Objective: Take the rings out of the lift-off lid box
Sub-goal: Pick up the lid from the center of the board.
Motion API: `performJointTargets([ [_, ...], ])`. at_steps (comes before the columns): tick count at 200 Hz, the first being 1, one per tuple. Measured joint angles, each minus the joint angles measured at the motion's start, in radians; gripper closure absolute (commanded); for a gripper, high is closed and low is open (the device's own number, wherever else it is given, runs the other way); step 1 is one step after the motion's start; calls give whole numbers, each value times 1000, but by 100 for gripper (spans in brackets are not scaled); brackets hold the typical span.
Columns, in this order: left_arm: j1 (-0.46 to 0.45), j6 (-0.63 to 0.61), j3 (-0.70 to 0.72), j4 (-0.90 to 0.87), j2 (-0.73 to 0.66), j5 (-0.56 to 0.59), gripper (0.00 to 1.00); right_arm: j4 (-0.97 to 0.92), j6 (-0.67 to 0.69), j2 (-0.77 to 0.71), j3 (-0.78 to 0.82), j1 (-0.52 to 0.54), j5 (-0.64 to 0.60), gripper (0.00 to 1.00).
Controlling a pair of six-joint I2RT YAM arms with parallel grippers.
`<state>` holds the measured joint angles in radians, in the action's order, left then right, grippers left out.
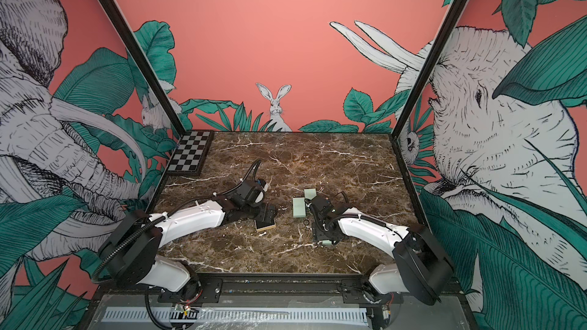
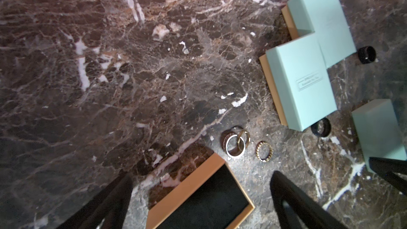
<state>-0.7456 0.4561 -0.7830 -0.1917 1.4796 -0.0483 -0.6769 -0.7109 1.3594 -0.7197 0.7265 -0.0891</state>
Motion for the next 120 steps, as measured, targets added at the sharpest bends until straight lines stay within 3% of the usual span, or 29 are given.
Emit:
performJointTargets([
  [120, 0, 77, 19, 45, 27, -84, 1, 41, 17, 6, 24, -48, 58, 26],
])
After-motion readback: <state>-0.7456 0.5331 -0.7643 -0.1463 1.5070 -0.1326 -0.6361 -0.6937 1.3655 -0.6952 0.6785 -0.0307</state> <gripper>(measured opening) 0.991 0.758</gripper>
